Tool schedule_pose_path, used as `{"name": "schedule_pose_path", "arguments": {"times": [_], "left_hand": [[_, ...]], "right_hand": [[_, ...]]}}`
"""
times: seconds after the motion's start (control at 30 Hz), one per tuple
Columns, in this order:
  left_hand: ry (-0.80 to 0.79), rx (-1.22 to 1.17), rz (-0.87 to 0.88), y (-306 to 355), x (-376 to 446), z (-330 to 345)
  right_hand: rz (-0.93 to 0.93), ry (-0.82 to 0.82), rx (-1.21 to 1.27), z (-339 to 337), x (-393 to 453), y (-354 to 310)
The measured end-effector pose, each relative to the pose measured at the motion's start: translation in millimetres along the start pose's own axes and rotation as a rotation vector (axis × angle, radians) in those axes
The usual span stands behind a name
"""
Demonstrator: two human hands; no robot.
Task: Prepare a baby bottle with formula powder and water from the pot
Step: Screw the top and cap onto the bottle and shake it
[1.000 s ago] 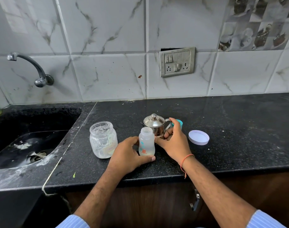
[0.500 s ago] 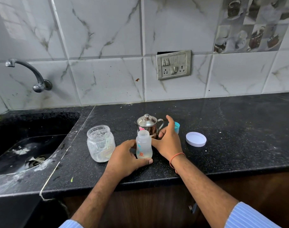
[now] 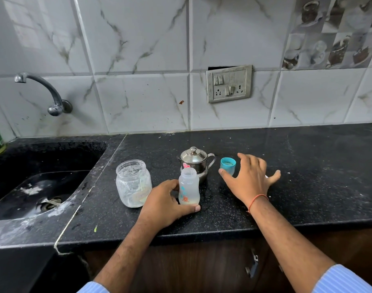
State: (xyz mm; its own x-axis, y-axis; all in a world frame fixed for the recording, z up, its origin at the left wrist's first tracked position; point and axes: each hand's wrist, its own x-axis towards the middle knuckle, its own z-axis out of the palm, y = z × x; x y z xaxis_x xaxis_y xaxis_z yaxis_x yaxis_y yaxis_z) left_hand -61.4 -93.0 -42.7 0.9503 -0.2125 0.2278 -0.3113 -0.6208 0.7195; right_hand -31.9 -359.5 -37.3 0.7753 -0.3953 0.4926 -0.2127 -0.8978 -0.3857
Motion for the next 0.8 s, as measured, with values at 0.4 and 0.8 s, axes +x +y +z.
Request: {"name": "schedule_pose_path", "arguments": {"times": [0.4, 0.8], "left_hand": [[0.001, -0.004, 0.012, 1.6, -1.0, -0.6], [0.006, 0.050, 0.012, -0.8, 1.2, -0.8]], "right_hand": [[-0.008, -0.012, 0.278, -13.3, -8.4, -6.2], [-0.451, -0.094, 0.647, -27.7, -39.2, -5.8]]}}
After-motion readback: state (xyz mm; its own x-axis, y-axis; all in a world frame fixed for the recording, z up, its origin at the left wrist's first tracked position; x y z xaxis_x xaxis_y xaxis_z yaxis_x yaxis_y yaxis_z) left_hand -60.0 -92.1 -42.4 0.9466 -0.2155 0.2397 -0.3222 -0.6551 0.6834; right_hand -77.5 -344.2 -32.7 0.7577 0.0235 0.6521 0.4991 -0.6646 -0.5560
